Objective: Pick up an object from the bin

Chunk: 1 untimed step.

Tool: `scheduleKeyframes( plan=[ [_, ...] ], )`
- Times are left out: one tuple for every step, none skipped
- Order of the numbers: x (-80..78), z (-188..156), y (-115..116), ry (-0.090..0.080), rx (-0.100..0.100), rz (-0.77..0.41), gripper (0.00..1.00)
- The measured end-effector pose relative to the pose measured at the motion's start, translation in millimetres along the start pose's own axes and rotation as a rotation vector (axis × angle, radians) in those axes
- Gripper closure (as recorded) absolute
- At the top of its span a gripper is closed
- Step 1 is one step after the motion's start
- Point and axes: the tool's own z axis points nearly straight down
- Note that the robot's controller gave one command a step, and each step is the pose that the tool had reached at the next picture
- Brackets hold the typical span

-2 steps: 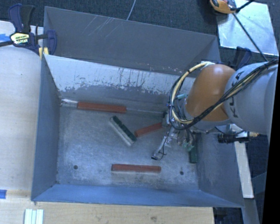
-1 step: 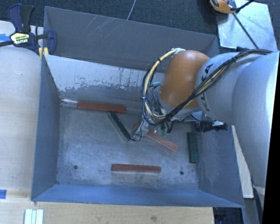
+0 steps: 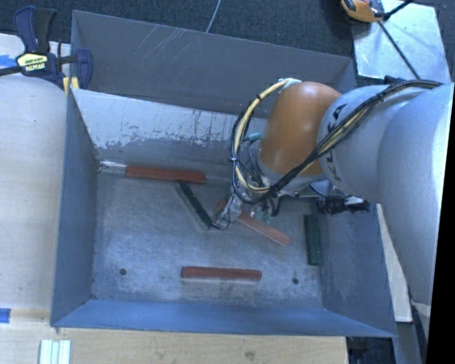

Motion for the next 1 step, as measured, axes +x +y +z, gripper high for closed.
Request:
scheduleKeyframes(
  plan=[
    [-4.9,-40.6,-17.9,0.011,0.003,-0.011,1.00]
  ],
)
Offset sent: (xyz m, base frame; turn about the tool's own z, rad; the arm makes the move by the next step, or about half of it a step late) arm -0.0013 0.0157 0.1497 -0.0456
